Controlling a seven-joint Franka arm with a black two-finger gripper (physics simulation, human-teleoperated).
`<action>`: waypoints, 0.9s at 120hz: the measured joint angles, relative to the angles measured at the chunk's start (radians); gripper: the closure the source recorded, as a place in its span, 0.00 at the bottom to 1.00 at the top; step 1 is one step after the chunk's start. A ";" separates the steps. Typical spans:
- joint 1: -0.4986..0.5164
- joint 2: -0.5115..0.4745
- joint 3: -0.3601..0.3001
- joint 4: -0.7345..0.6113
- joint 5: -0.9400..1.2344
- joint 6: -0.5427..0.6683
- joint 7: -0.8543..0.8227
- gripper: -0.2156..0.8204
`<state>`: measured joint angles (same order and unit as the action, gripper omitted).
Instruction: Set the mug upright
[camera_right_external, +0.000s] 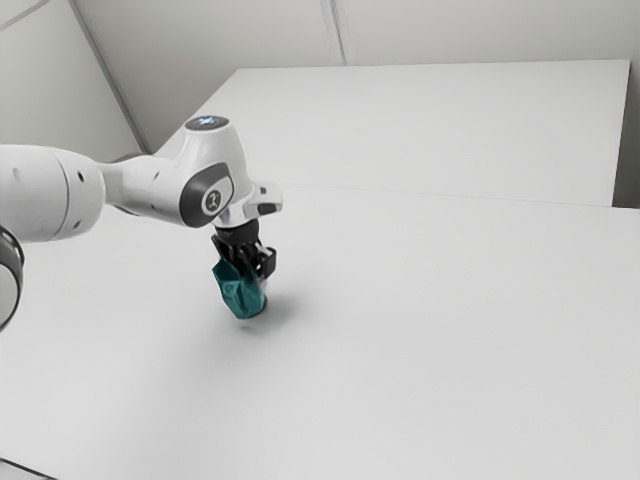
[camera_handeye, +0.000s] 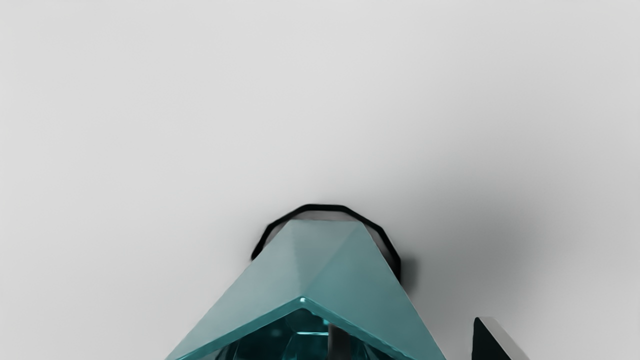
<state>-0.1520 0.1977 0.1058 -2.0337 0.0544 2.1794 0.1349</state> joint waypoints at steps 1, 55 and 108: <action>0.000 0.000 0.000 0.000 0.000 0.000 0.000 0.59; -0.016 -0.082 -0.002 0.141 0.001 -0.074 0.000 0.39; 0.171 0.222 -0.171 0.780 -0.028 -0.520 -0.024 0.23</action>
<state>0.0192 0.4194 -0.0649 -1.2541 0.0267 1.6593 0.1109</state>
